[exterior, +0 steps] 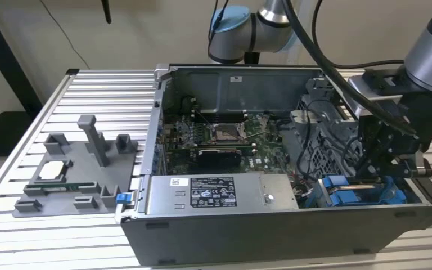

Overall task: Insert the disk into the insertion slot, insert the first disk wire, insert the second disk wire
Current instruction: 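Insert the second disk wire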

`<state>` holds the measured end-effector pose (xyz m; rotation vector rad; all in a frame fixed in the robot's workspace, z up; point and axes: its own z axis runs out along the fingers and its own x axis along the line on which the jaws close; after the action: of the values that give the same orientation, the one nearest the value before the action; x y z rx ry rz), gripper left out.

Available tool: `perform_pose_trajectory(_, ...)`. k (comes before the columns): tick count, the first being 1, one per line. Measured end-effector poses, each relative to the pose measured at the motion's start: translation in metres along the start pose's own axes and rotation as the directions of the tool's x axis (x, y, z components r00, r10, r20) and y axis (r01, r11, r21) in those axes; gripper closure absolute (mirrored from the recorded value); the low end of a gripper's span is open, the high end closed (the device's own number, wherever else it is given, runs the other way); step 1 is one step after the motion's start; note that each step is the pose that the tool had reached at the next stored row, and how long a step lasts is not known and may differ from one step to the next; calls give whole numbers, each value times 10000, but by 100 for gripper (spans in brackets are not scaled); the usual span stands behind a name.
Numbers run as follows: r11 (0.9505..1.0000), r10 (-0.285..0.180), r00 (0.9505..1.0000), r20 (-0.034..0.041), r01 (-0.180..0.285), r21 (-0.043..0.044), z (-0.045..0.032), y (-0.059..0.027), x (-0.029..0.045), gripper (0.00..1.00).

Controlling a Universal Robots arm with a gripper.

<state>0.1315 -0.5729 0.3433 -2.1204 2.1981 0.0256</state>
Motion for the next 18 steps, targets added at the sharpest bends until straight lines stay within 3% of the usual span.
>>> perform_pose_trajectory(14,10000,0,10000,1,0,-1,75,-5,5,100)
perform_pose_trajectory(15,10000,1,10000,21,-1,-1,77,-5,5,0)
perform_pose_trajectory(16,10000,2,10000,42,-2,0,69,-6,4,0)
perform_pose_trajectory(18,10000,-1,10000,10,1,0,-7,-10,-1,0)
